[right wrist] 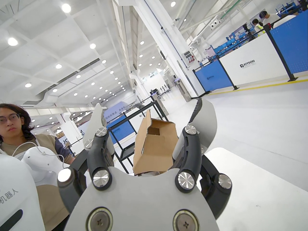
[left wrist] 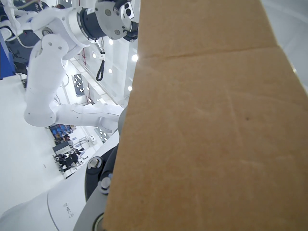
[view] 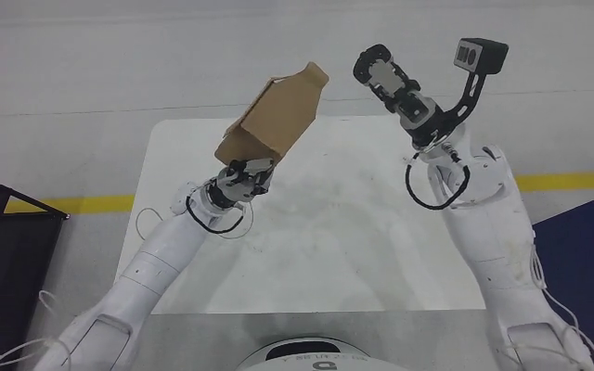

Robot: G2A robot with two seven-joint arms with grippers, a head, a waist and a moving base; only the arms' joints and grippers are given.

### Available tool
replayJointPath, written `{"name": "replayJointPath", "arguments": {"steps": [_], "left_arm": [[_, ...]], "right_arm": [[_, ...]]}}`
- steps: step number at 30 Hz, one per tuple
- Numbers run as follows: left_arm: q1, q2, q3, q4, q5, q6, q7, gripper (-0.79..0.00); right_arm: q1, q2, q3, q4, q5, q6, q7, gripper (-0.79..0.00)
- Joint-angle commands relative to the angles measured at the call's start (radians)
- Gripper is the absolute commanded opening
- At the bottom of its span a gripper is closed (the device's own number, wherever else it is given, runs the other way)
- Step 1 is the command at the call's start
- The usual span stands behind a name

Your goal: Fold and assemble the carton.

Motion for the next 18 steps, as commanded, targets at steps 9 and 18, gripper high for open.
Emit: {"name": "replayJointPath", "arguments": {"steps": [9,18], "left_arm": [[-0.009,-0.034,0.041,0.023,-0.004,0.094,0.006,-0.785],[-0.035,-0.063,0.047,0.061,0.006,0.082,-0.001,-0.785]], "right_arm": [[0.005,-0.017,-0.072,-0.015,-0.105,0.036,-0.057,-0.16],[-0.035,-0.02,-0.073,-0.064,-0.147,0.059,-0.072,-0.148]]}}
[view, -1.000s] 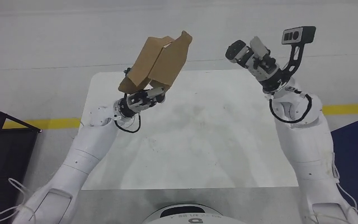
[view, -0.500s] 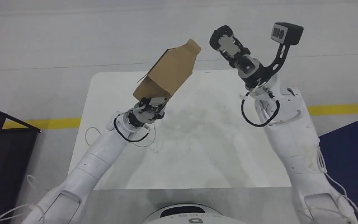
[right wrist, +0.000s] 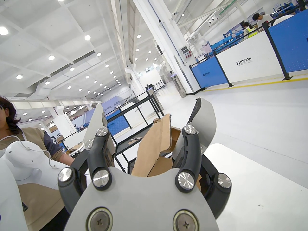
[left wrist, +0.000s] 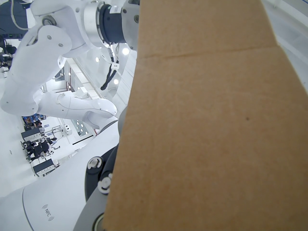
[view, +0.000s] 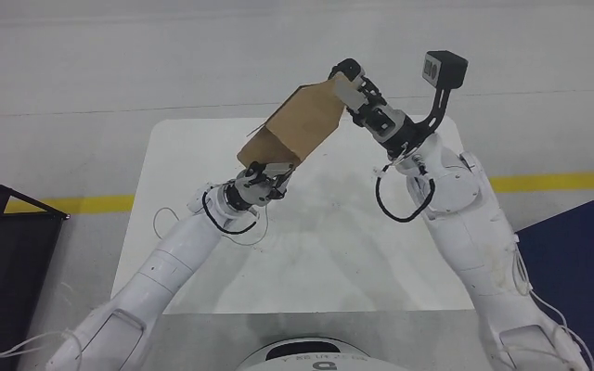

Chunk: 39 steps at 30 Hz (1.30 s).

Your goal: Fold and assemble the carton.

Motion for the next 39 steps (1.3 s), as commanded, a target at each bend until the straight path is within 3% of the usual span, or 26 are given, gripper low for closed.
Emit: {"name": "replayJointPath", "arguments": {"steps": [1,15,22,25,33,39], "left_arm": [[-0.006,-0.005,-0.002,0.01,0.004,-0.006,-0.002,-0.785],[-0.016,-0.039,-0.008,0.052,0.033,-0.016,-0.019,-0.785],[-0.007,-0.046,-0.029,0.06,0.052,-0.016,-0.027,-0.785],[-0.001,-0.047,-0.038,0.059,0.062,-0.013,-0.027,-0.785],[0.008,-0.054,-0.056,0.055,0.083,0.001,-0.029,-0.785],[0.011,-0.059,-0.068,0.057,0.1,0.004,-0.032,-0.785]], "right_arm": [[-0.012,0.0,0.0,-0.011,0.004,0.002,0.004,-0.145],[-0.02,-0.007,-0.013,-0.025,0.009,0.024,0.02,-0.163],[-0.007,-0.013,0.016,-0.008,-0.015,0.076,-0.062,-0.179],[-0.005,-0.016,0.017,-0.008,-0.01,0.087,-0.084,-0.151],[0.015,-0.025,-0.024,-0.006,0.063,0.054,-0.018,-0.111],[0.03,-0.027,-0.033,0.008,0.082,0.032,0.04,-0.139]]}}
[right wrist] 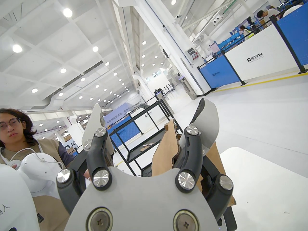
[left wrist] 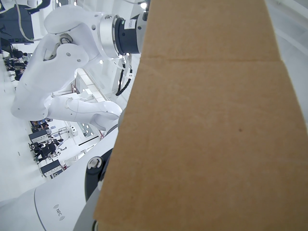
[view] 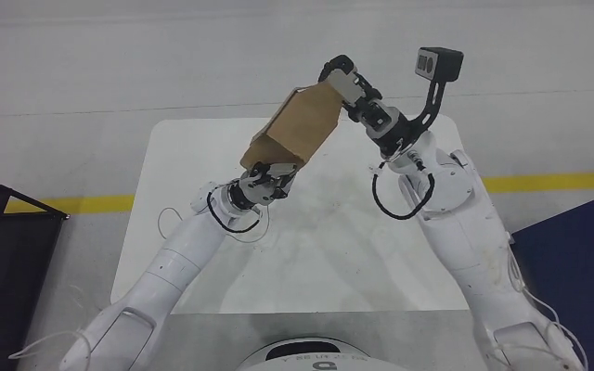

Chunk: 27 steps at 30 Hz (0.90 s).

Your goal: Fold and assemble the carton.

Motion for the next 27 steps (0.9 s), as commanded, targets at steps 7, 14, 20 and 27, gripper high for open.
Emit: {"name": "replayJointPath", "arguments": {"steps": [7,14,20,27], "left_arm": [[0.004,-0.007,-0.014,0.006,0.018,0.0,-0.004,-0.785],[0.0,-0.014,-0.019,0.011,0.04,0.01,-0.01,-0.785],[-0.001,-0.022,-0.018,0.018,0.046,0.018,-0.015,-0.785],[0.004,-0.027,-0.028,0.025,0.058,0.027,-0.019,-0.785]], "right_arm": [[0.005,0.004,0.003,0.014,0.053,-0.02,0.114,-0.175],[0.02,0.003,0.003,0.032,0.091,-0.016,0.162,-0.252],[0.052,-0.001,-0.013,0.087,0.149,-0.005,0.212,-0.465],[0.075,0.002,-0.005,0.12,0.139,0.004,0.27,-0.57]]}}
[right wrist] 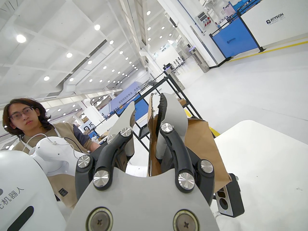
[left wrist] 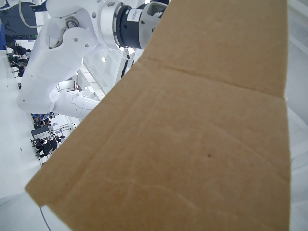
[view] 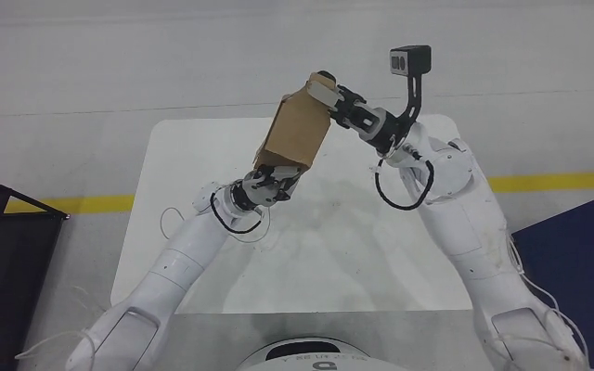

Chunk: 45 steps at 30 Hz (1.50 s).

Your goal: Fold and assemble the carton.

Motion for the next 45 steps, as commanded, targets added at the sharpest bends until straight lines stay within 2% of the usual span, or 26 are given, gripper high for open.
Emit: {"name": "replayJointPath", "arguments": {"steps": [1,3,5,7,16,20,23,24,34,41,45], "left_arm": [[0.001,0.0,-0.004,0.001,0.006,0.008,-0.001,-0.785],[0.001,0.0,-0.007,0.0,0.013,0.017,-0.001,-0.785],[0.002,-0.001,-0.011,0.0,0.018,0.023,-0.002,-0.785],[0.001,-0.001,-0.015,0.002,0.024,0.03,-0.003,-0.785],[-0.004,-0.006,-0.016,0.007,0.045,0.069,-0.003,-0.785],[-0.004,-0.008,-0.017,0.009,0.048,0.078,-0.005,-0.785],[0.0,-0.01,-0.023,0.012,0.048,0.072,-0.002,-0.785],[0.001,-0.01,-0.024,0.012,0.047,0.069,-0.002,-0.785],[0.003,-0.015,-0.05,0.008,0.039,0.047,0.007,-0.785],[-0.015,-0.023,-0.049,0.018,0.046,0.038,0.004,-0.785],[-0.022,-0.028,-0.05,0.027,0.047,0.031,-0.001,-0.785]], "right_arm": [[0.002,0.002,0.006,0.004,-0.008,0.003,0.016,-0.585],[0.002,0.004,0.016,0.007,-0.011,0.002,0.026,-0.603],[0.0,0.006,0.031,0.01,-0.013,0.001,0.026,-0.582],[-0.005,0.007,0.046,0.007,-0.019,-0.004,0.01,-0.471],[-0.012,0.004,0.053,-0.01,-0.048,-0.021,-0.053,-0.305],[0.002,0.001,0.036,0.002,-0.048,-0.024,-0.052,-0.308],[0.011,-0.001,0.026,0.013,-0.041,-0.025,-0.037,-0.351],[0.013,-0.001,0.024,0.015,-0.038,-0.024,-0.03,-0.391],[-0.001,0.002,0.027,0.034,0.002,-0.024,0.02,-0.419],[-0.001,-0.001,0.022,0.062,0.181,0.041,0.075,-0.449],[0.007,-0.002,0.033,0.088,0.243,0.054,0.1,-0.44]]}}
